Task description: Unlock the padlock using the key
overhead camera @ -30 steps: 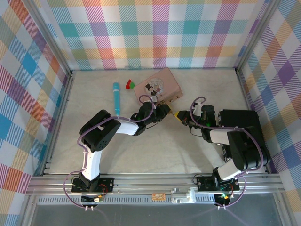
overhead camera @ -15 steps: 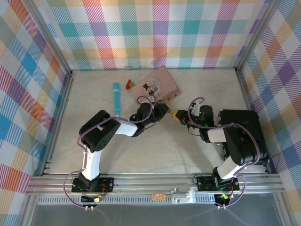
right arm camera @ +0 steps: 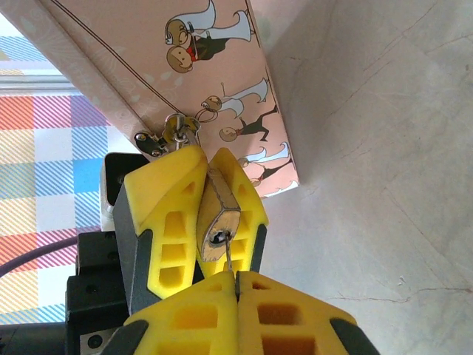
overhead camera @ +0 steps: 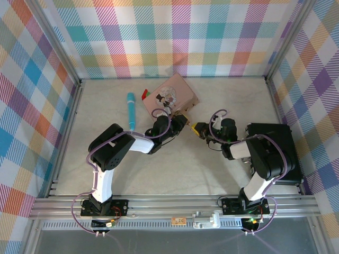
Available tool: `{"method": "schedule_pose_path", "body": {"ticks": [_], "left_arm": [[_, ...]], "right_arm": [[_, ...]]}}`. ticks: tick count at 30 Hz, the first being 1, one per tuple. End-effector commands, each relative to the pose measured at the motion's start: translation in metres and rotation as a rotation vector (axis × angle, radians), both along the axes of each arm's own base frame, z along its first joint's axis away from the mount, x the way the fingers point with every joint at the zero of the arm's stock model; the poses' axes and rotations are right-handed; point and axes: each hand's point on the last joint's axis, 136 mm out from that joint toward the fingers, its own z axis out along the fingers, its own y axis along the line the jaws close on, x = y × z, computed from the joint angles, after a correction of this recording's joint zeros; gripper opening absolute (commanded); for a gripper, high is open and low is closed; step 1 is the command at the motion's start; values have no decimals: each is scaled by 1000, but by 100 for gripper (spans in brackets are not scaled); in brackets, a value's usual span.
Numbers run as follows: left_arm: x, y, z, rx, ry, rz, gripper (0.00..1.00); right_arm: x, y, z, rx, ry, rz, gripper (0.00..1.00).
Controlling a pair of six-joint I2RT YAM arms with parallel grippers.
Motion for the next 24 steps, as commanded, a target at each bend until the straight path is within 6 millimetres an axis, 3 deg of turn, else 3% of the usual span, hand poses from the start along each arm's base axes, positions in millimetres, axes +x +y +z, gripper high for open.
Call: {"method": "schedule_pose_path", "body": {"ticks": [1,7,14,17,24], "left_arm": [[-21,-30,29,-97,4,-92,0],[-24,-32,32,-120,3,-86,0],[-41,-30,24,-142,47,-126,0],[-40,-22,19,-121,50,-99,0],[-24,-25,-3,9,45,-95,0]], "right_arm": [[-5,12,16,27,-55,17,0],[-6,11,12,-42,-78,12,0],[3,0,11,-156,-108,25,0],[-2,-9,6,-189,-98,26,0],[-27,-27,-3,-319,-90,75,0]]}}
